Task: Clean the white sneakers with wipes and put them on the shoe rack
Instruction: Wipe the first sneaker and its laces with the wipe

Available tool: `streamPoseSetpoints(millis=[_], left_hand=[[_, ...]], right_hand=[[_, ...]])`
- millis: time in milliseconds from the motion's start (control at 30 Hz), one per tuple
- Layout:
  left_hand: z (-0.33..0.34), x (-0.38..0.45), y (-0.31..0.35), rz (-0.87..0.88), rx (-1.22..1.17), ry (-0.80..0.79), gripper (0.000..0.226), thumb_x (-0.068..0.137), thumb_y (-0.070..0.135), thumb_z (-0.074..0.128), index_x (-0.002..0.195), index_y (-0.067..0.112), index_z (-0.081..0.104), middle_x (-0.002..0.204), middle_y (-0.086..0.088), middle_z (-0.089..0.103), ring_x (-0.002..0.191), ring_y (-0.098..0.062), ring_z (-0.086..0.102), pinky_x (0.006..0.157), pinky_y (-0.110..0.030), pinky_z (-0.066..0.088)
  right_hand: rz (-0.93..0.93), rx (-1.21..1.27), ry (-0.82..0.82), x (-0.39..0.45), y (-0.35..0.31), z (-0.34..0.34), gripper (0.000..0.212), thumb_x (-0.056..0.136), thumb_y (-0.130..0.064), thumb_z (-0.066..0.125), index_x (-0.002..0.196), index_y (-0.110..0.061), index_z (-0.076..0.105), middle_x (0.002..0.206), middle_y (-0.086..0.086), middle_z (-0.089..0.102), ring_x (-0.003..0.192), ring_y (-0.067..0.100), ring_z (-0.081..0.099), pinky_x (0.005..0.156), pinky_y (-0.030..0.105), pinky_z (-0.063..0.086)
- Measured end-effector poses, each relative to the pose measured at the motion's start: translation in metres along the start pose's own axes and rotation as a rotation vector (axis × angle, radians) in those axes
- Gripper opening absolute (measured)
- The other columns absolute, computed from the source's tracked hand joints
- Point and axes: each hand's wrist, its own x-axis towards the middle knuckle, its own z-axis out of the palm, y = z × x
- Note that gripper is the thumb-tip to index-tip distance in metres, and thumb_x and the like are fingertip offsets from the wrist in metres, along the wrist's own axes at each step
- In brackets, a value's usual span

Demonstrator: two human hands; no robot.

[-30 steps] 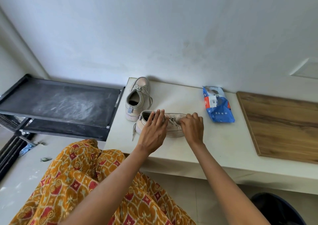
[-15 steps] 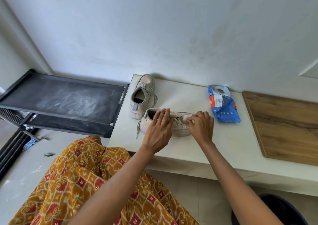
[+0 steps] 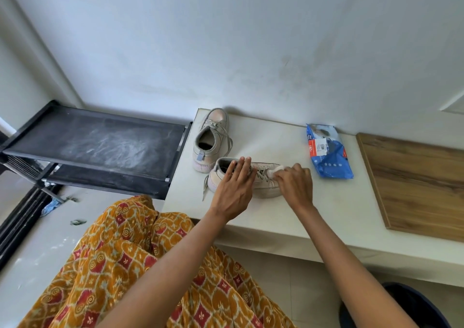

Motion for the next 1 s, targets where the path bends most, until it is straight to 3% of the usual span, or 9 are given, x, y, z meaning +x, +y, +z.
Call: streamPoseSetpoints(millis=[100,167,400,567,667,767,833,933,1000], left_hand=[[-0.001,0.000,-0.001,0.003,-0.004,-0.009,0.053,0.091,0.024,0.032,0.139,0.005,0.043,0.147,-0.023,0.033,0.138,-0.035,0.030,0.115,-0.049,0.016],[-0.003,-0.001,0.000,0.002,0.014,-0.008,0.053,0.090,0.025,0.031,0.138,0.006,0.043,0.147,-0.022,0.034,0.138,-0.034,0.031,0.115,-0.049,0.016],[-0.003,-0.001,0.001,-0.008,0.023,-0.007,0.054,0.089,0.025,0.031,0.137,0.006,0.046,0.146,-0.022,0.037,0.137,-0.034,0.034,0.113,-0.050,0.017],[-0.006,-0.001,0.000,-0.003,0.025,-0.007,0.054,0.088,0.024,0.031,0.135,0.005,0.048,0.144,-0.022,0.039,0.136,-0.034,0.036,0.113,-0.049,0.019],[-0.005,-0.002,0.000,-0.001,0.031,-0.020,0.054,0.088,0.024,0.032,0.136,0.005,0.046,0.145,-0.023,0.037,0.137,-0.034,0.034,0.114,-0.048,0.019],[-0.004,-0.002,-0.001,-0.004,0.033,-0.020,0.054,0.088,0.024,0.032,0.136,0.005,0.046,0.145,-0.023,0.037,0.136,-0.035,0.034,0.114,-0.049,0.019],[-0.006,-0.002,-0.001,-0.005,0.026,-0.024,0.055,0.087,0.023,0.032,0.136,0.004,0.045,0.145,-0.024,0.037,0.136,-0.036,0.035,0.114,-0.050,0.019],[-0.006,-0.002,-0.001,-0.006,0.021,-0.029,0.055,0.087,0.023,0.032,0.137,0.004,0.045,0.145,-0.024,0.037,0.136,-0.036,0.035,0.114,-0.050,0.018],[-0.006,-0.002,0.000,-0.004,0.019,-0.035,0.055,0.087,0.024,0.031,0.136,0.004,0.046,0.145,-0.023,0.037,0.136,-0.035,0.035,0.114,-0.050,0.018]], right_hand=[[0.141,-0.019,0.005,0.024,-0.002,-0.004,0.009,0.083,-0.013,0.066,0.080,-0.017,0.073,0.072,0.004,0.070,0.079,0.026,0.057,0.065,0.032,0.030],[0.186,0.011,-0.012,0.027,-0.018,-0.003,0.006,0.080,-0.011,0.068,0.079,-0.015,0.073,0.071,0.006,0.070,0.077,0.027,0.058,0.064,0.032,0.035],[-0.158,-0.062,-0.013,0.011,0.014,0.000,0.007,0.073,-0.018,0.078,0.070,-0.024,0.073,0.064,-0.001,0.067,0.067,0.023,0.056,0.058,0.030,0.039],[0.073,0.007,-0.006,0.018,-0.017,0.002,0.006,0.077,-0.012,0.072,0.075,-0.018,0.071,0.066,0.006,0.067,0.070,0.027,0.056,0.057,0.030,0.039],[-0.106,0.040,-0.008,0.005,-0.005,0.012,0.012,0.075,-0.014,0.075,0.085,-0.019,0.073,0.071,0.003,0.065,0.071,0.027,0.056,0.056,0.030,0.040],[-0.297,0.028,-0.104,0.012,0.023,-0.002,0.011,0.085,-0.019,0.066,0.092,-0.021,0.074,0.079,0.003,0.067,0.078,0.024,0.055,0.064,0.031,0.035],[-0.243,-0.012,-0.098,0.028,0.026,-0.012,0.019,0.089,-0.018,0.056,0.092,-0.017,0.075,0.082,0.006,0.069,0.083,0.025,0.056,0.069,0.033,0.036],[-0.065,0.128,0.016,0.038,0.008,-0.014,0.019,0.085,-0.010,0.059,0.096,-0.015,0.073,0.088,0.008,0.072,0.086,0.028,0.059,0.073,0.035,0.042],[-0.109,0.151,-0.065,0.030,-0.008,-0.005,0.024,0.090,-0.017,0.054,0.110,-0.019,0.068,0.105,0.006,0.071,0.101,0.027,0.057,0.086,0.038,0.042]])
